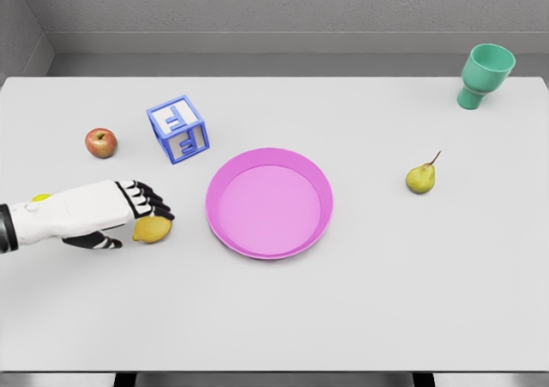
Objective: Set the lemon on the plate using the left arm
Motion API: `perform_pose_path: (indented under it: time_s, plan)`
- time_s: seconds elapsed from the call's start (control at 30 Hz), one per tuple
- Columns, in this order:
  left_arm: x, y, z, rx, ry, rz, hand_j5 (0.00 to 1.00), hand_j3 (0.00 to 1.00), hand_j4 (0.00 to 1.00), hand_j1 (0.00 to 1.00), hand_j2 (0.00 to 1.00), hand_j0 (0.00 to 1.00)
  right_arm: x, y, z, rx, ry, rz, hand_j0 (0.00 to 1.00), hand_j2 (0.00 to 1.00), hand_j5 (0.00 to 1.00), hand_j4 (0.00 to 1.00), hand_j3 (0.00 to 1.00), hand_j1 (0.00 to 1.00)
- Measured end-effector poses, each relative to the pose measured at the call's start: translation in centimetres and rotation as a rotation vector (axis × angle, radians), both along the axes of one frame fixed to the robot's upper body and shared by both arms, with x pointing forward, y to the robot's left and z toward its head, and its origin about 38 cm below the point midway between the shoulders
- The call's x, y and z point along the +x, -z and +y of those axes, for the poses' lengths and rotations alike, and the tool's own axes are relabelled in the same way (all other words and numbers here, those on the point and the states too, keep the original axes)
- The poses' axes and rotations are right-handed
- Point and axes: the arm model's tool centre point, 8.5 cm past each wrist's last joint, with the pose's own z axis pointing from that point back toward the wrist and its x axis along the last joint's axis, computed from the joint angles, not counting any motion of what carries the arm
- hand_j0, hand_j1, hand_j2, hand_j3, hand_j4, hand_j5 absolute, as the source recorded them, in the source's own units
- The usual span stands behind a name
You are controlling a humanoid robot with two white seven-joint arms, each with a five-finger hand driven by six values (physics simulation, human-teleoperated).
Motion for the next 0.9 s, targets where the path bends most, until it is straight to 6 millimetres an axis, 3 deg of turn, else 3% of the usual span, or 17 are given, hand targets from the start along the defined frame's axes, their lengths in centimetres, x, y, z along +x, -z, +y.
perform_pose_path:
  time_s: [0.43, 0.9]
  plan:
    - [0.3, -0.3, -0.7, -0.007, 0.014, -0.013, 0.89, 0.89, 0.89, 0.89, 0.89, 0.89, 0.0, 0.0, 0.0, 0.000, 0.000, 0.000, 1.00, 1.00, 1.00, 1.00, 1.00, 1.00]
    - [0.0, 1.2, -1.8, 0.011, 0.040, -0.001, 0.89, 0.89, 0.89, 0.89, 0.89, 0.89, 0.0, 0.0, 0.0, 0.000, 0.000, 0.000, 1.00, 1.00, 1.00, 1.00, 1.00, 1.00]
